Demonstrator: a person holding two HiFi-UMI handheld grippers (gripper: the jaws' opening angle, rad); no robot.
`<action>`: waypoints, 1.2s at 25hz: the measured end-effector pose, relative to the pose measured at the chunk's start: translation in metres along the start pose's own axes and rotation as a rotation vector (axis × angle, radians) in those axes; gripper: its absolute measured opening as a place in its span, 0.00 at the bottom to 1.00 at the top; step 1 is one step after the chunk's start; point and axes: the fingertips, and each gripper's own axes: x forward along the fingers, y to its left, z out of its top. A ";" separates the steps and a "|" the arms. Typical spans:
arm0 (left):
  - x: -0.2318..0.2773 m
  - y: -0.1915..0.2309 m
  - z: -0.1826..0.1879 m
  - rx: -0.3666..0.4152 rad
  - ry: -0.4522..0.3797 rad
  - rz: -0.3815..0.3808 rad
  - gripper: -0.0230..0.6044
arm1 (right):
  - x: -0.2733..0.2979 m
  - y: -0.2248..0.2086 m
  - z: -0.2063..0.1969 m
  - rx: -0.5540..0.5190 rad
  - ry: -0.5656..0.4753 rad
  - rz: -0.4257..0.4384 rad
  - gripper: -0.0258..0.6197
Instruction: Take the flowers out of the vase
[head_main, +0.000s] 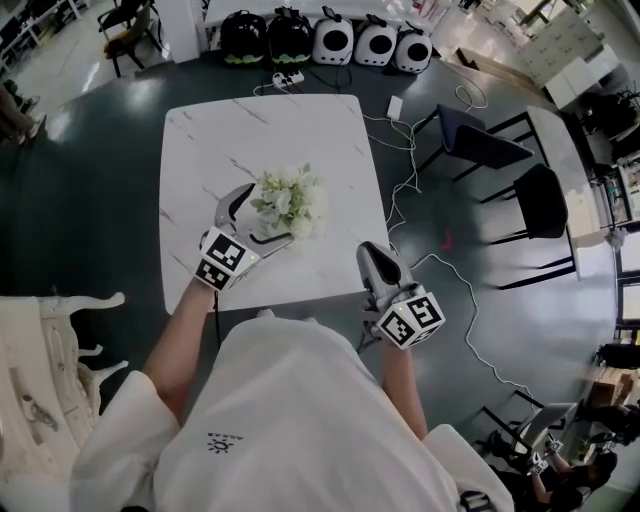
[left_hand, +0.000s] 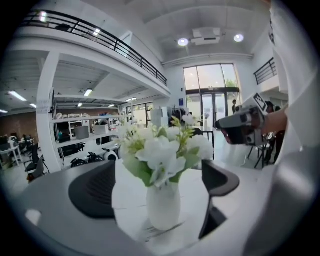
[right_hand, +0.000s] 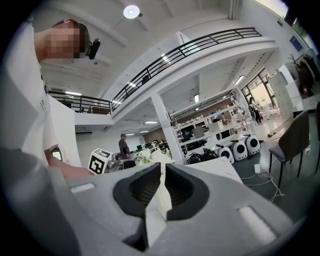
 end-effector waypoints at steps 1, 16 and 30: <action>0.002 -0.001 0.002 0.000 -0.006 -0.001 0.86 | -0.001 -0.001 -0.001 0.001 0.002 -0.002 0.08; 0.014 -0.002 0.018 0.005 -0.023 0.029 0.88 | -0.006 -0.009 -0.005 0.005 0.014 -0.003 0.08; 0.004 0.010 0.020 -0.041 -0.070 0.094 0.54 | -0.006 -0.007 -0.003 0.003 0.007 0.003 0.08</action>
